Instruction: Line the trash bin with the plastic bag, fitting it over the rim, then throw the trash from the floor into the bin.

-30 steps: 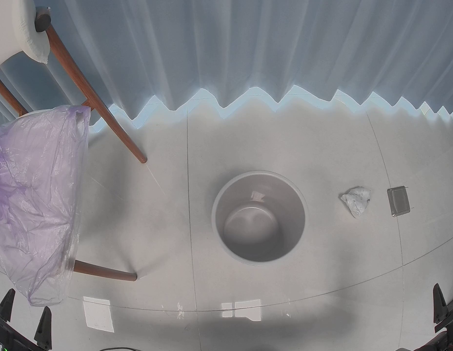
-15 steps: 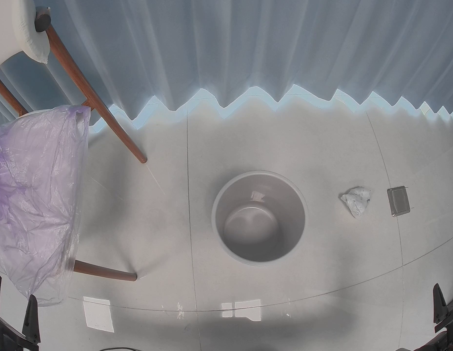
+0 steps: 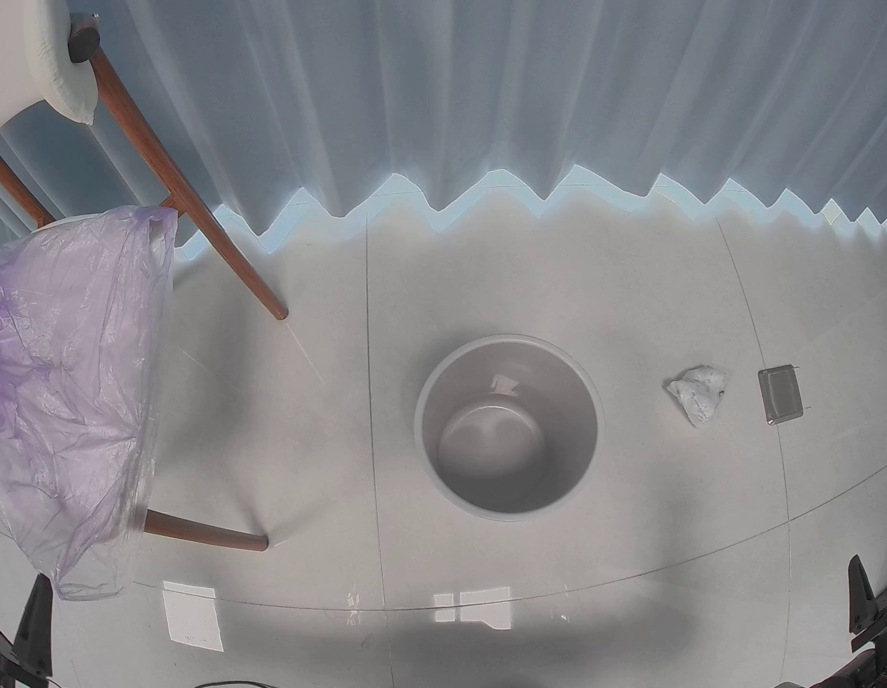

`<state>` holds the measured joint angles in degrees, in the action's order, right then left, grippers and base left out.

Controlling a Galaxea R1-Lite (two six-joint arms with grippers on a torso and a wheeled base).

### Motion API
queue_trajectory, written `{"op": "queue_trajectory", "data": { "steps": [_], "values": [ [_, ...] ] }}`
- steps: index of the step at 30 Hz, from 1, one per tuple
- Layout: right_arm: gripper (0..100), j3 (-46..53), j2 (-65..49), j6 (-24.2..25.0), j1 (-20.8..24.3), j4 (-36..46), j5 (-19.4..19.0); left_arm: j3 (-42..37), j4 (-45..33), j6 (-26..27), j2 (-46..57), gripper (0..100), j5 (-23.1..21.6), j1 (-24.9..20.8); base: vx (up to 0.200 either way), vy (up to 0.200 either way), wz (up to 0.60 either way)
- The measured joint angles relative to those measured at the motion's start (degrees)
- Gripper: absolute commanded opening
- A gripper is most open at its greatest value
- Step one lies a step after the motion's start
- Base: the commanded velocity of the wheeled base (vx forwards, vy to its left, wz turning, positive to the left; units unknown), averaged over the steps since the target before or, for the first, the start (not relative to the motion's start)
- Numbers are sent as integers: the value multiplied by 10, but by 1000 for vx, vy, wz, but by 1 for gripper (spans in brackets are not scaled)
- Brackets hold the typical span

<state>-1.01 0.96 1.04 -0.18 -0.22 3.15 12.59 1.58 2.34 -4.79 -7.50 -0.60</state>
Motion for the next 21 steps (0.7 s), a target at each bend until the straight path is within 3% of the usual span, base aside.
{"op": "queue_trajectory", "data": {
  "steps": [7,14,18,21],
  "values": [
    [100,0,0,2,0,0,1,73,10,2,-114,100,-50,-7,0,0,0],
    [100,0,0,4,0,0,1,127,64,2,-228,100,-159,-31,0,0,0],
    [100,0,0,4,0,0,1,149,83,24,-284,100,-172,-39,0,0,0],
    [100,0,0,4,0,0,1,167,87,76,-330,100,-157,-40,0,0,0]
  ]
}}
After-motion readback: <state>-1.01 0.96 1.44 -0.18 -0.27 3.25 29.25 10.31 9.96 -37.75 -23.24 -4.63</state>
